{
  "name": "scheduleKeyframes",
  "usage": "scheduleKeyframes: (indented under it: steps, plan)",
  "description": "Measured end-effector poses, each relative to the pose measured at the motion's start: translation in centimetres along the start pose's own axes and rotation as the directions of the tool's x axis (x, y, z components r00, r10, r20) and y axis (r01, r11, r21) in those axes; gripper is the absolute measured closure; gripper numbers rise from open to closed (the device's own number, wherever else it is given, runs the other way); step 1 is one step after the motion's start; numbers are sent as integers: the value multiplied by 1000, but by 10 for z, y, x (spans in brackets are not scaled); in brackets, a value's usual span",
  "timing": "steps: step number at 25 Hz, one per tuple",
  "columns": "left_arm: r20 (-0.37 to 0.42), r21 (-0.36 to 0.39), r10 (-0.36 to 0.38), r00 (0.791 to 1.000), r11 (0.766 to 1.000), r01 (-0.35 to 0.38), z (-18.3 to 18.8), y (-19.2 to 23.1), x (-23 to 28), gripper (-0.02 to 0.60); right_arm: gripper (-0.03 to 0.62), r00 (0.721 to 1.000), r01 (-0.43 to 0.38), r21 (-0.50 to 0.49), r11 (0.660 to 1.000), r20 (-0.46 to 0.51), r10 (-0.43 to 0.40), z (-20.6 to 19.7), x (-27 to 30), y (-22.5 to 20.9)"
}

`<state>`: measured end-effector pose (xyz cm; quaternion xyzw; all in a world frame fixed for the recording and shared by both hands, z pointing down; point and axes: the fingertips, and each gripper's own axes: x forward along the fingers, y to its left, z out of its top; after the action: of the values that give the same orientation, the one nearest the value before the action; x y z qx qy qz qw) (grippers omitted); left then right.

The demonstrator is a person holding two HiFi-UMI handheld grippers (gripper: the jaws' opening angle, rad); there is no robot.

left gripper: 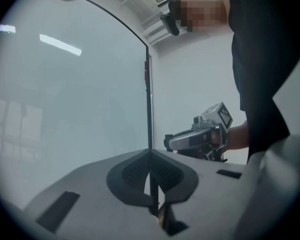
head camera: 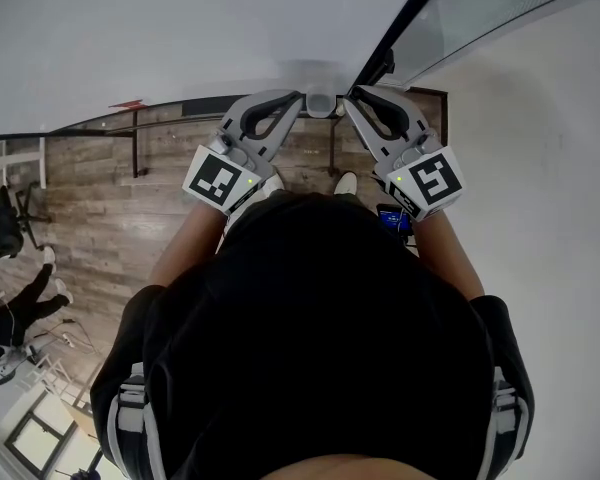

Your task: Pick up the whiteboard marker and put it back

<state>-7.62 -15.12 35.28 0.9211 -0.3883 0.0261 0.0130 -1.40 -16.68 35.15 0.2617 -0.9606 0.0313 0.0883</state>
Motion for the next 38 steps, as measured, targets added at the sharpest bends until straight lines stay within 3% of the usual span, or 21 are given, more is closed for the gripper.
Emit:
scheduleKeyframes:
  steps: [28,38]
  plan:
    - [5,-4,60,998,998,-60,-17,15,2,577,534,1000,21,20,1000,-9,-21,-19,20,-12]
    - [28,15,95,995,995,-95,-18,21,13,577,534,999,26,32,999,-21,-25,-45,43,-24]
